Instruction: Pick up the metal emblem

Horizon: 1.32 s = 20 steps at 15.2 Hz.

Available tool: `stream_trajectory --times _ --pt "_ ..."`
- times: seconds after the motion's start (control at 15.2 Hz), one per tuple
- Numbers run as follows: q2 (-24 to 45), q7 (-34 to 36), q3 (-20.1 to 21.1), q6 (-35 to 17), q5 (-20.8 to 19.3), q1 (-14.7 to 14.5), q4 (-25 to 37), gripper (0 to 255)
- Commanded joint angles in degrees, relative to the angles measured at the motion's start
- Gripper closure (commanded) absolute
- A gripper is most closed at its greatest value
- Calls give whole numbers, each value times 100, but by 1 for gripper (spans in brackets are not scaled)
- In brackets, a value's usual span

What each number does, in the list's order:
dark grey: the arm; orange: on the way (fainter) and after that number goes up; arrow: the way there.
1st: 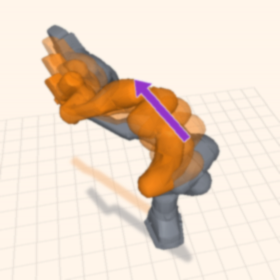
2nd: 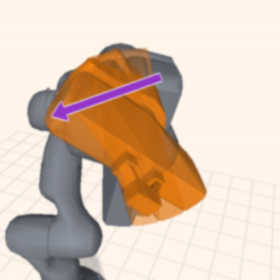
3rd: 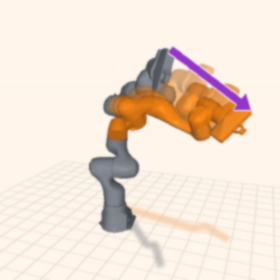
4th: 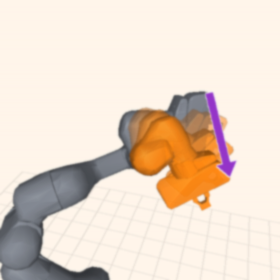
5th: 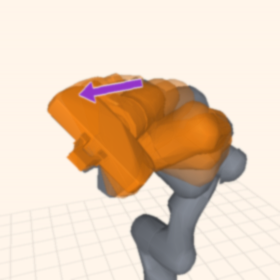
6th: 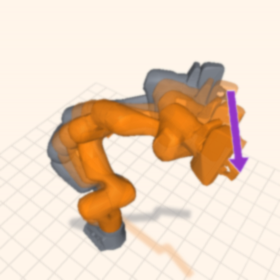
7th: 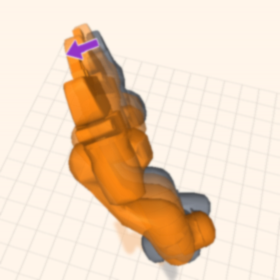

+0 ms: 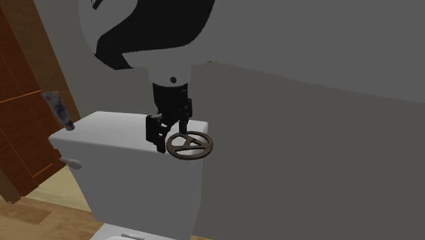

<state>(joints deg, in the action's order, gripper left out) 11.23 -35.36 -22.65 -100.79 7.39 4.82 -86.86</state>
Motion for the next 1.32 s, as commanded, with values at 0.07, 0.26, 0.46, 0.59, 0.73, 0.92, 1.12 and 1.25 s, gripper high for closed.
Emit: stream_trajectory --times 0.07,0.26,0.46,0.59,0.73,0.92,1.12,1.25 --pt "871 -284 -11 248 390 283 1057 0" --pt "1056 -345 14 163 465 352 1145 0" --pt "1025 -365 19 -83 460 321 869 0" --pt "1014 -378 23 -242 460 303 698 0" --pt "1012 -382 24 -287 461 299 650 0" --pt "1008 -392 21 -286 461 305 647 255" --pt "1002 -393 20 -293 460 304 634 255" --pt "1008 -393 20 -290 461 305 642 255"
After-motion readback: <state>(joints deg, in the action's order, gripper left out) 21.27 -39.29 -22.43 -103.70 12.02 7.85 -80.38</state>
